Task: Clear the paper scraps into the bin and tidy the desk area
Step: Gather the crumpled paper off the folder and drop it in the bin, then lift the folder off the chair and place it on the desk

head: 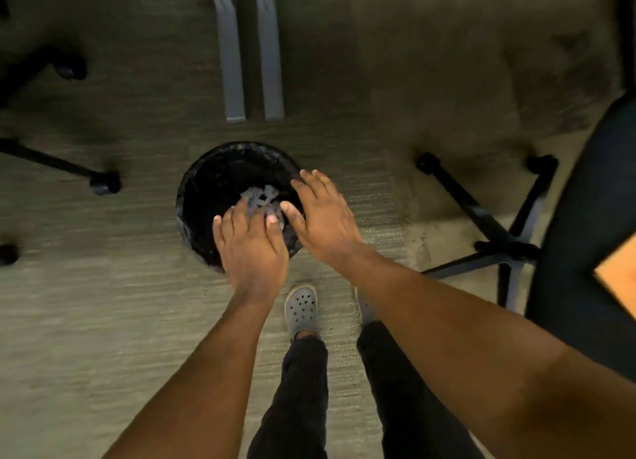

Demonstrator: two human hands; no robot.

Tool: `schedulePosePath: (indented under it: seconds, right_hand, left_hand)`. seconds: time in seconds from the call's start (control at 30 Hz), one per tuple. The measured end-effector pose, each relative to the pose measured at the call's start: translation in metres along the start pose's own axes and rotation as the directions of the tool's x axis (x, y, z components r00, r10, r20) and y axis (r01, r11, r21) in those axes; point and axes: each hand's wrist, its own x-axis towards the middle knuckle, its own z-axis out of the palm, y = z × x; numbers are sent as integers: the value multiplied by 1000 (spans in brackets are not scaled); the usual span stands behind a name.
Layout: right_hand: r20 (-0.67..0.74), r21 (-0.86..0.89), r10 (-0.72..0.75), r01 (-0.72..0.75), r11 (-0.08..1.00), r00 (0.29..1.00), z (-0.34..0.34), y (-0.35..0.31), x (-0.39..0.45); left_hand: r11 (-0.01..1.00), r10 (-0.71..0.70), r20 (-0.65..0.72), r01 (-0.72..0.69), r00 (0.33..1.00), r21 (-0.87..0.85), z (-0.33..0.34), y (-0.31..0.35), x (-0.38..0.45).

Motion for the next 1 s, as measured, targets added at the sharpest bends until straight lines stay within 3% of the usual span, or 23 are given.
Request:
schedulePosePath:
  seconds: [0.23,0.4,0.63,0.77,0.93,1.0]
  right_hand:
    - [-250,68,147,-134,989,957,-96,29,-63]
    - [-402,86,312,-304,949,861,-158,75,-126]
    - [-514,153,542,-550,821,665,-221,150,-227]
    - [-475,213,703,-706,675,530,-231,200,-274]
    - [-374,273,874,-864,423,310,-223,254,-320]
    - [-296,365,936,-882,296,192,-220,269,-332]
  left_hand:
    - [973,228,76,-224,971,-50,-40,114,-24]
    - [895,445,217,-440,869,-74,-48,205,-49]
    - [713,689,320,-689,651,-132,-39,314,-91]
    - [629,745,399,-762,535,-153,-17,362,-106]
    - [636,686,583,-748,435,-190,16,401,-116]
    - [680,654,620,-696,434,-230,24,411,-120]
